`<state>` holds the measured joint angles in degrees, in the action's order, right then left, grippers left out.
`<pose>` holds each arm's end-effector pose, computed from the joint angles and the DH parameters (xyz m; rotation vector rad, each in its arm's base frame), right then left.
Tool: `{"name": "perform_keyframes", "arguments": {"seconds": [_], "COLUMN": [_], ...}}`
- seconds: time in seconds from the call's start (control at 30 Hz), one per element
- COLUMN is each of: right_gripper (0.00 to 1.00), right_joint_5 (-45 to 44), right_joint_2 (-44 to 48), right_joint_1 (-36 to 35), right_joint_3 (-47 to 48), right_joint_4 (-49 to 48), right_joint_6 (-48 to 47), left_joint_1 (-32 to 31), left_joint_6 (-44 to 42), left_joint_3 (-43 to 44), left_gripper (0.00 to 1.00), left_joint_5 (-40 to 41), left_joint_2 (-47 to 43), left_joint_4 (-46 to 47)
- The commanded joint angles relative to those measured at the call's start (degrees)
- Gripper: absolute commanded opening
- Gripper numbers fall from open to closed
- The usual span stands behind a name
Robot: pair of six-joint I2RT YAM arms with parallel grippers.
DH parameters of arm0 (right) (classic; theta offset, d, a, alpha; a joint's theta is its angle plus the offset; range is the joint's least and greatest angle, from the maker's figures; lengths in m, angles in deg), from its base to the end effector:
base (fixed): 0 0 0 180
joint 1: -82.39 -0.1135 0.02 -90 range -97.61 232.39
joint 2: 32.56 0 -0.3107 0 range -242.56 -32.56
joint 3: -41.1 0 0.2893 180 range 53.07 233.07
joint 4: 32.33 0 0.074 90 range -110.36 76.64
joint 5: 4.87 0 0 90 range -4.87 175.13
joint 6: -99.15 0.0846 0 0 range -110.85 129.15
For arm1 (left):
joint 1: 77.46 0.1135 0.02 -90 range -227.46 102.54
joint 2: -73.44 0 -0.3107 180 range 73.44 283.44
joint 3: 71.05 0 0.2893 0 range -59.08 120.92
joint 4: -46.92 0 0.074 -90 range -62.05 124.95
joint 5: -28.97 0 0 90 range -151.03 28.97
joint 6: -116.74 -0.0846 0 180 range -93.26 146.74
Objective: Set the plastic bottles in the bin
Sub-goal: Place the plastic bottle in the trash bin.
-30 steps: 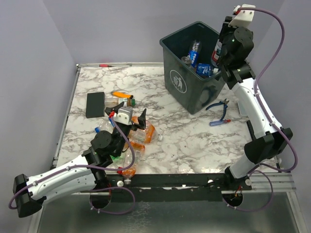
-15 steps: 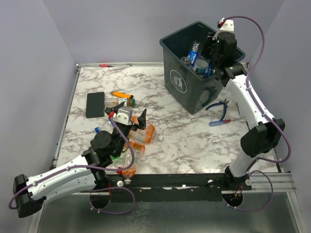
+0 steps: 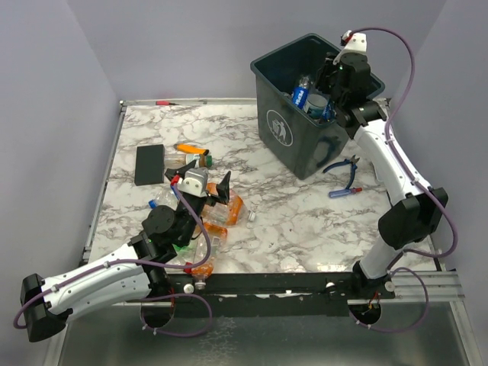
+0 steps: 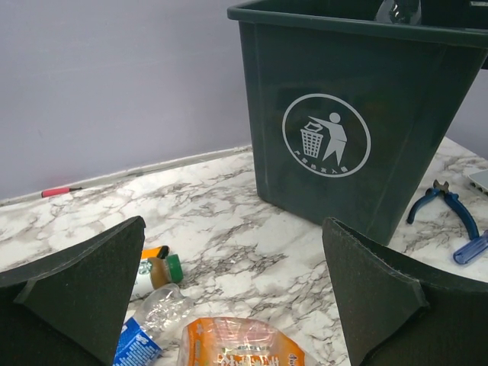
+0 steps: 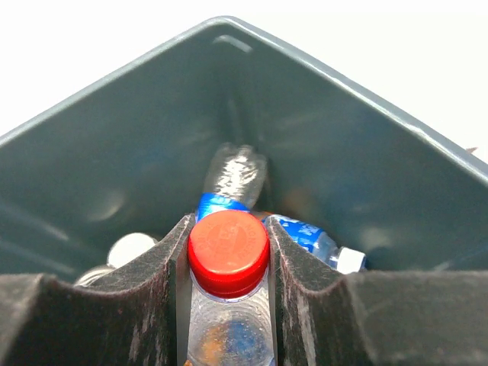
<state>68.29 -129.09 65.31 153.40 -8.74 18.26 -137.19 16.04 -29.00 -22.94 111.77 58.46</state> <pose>0.4730 0.1197 0.4797 0.1001 1.6993 0.0902 0.1462 -0.1469 0.3620 0.2585 1.3432 -0.2857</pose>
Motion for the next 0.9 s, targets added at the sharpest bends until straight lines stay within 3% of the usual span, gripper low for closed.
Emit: {"name": "perform_keyframes", "arguments": {"seconds": [0.0, 0.17, 0.2, 0.33, 0.57, 0.73, 0.87], "right_gripper": [0.0, 0.0, 0.06, 0.56, 0.99, 1.0, 1.0], "right_joint_5": [-10.22, -13.86, -12.33, -3.51, 6.82, 10.78, 19.37], "right_joint_2": [-3.48, -4.38, -4.45, -2.62, -1.6, 3.74, 13.76], "right_joint_1": [0.04, 0.06, 0.03, 0.05, 0.05, -0.03, -1.76], "right_joint_3": [-1.14, -2.79, -2.82, -3.26, 7.99, 9.66, 3.26], "right_joint_4": [3.46, 5.35, 6.01, 5.6, 11.9, 12.21, 7.18], "right_joint_6": [-5.37, -4.3, -3.91, -1.12, 5.73, 9.56, 10.85], "left_joint_1": [0.05, 0.03, 0.04, 0.04, 0.05, 0.05, 0.04], "left_joint_6": [-0.26, -0.38, -0.3, -0.25, -0.38, -0.25, -0.1], "left_joint_3": [-0.81, -0.82, -0.82, -0.82, -0.82, -0.84, -0.91], "left_gripper": [0.99, 0.99, 0.99, 0.99, 0.99, 0.99, 0.99], "left_joint_5": [-0.97, -0.99, -1.18, -1.62, -1.45, -1.66, -1.84], "left_joint_2": [0.24, 0.88, 1.01, 1.39, 1.41, 1.48, 1.87], "left_joint_4": [0.22, 0.28, 0.28, 0.23, 0.22, 0.18, 0.22]}}
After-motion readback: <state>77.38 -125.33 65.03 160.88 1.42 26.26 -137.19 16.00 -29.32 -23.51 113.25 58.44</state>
